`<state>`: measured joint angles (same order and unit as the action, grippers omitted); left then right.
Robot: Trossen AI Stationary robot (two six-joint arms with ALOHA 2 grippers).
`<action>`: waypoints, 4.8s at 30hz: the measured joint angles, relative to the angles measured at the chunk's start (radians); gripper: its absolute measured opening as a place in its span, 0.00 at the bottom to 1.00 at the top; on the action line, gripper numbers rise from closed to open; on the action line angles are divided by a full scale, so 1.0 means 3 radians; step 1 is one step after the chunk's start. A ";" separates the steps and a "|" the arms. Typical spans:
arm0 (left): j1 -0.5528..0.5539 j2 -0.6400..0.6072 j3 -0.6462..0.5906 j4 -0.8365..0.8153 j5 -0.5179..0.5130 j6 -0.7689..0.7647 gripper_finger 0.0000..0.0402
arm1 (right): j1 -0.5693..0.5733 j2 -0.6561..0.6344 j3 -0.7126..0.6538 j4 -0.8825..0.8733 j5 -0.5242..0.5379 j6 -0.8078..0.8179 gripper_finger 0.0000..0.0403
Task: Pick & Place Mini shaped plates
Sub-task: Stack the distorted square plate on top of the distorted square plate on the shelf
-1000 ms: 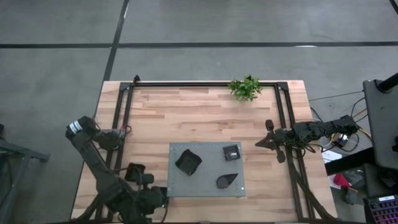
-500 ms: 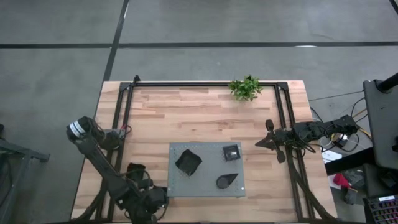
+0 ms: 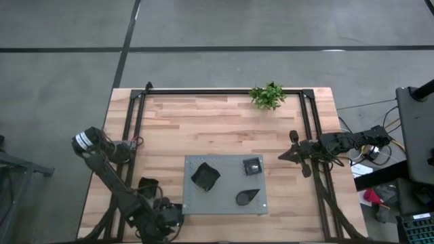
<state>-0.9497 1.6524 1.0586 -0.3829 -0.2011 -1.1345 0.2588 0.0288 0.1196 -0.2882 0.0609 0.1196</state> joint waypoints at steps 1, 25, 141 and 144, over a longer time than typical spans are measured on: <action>-0.0004 0.0000 -0.0020 0.0007 0.0001 0.0002 0.24 | 0.0000 0.0000 0.0000 0.0001 0.0001 0.0000 0.02; -0.0029 0.0217 -0.0111 0.0019 0.0012 0.0035 0.24 | 0.0000 0.0000 0.0000 0.0000 0.0001 0.0000 0.02; 0.0916 -0.0023 0.1853 -0.2085 -0.1503 0.4180 0.00 | 0.0001 0.0000 0.0001 0.0000 0.0001 0.0000 0.02; 0.0915 -0.0023 0.1853 -0.2013 -0.1548 0.4121 0.00 | 0.0001 0.0000 0.0001 0.0000 0.0001 0.0000 0.02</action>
<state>-0.6751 1.6455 1.6146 -0.9867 -0.6656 0.1019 0.2592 0.0288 0.1200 -0.2882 0.0612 0.1196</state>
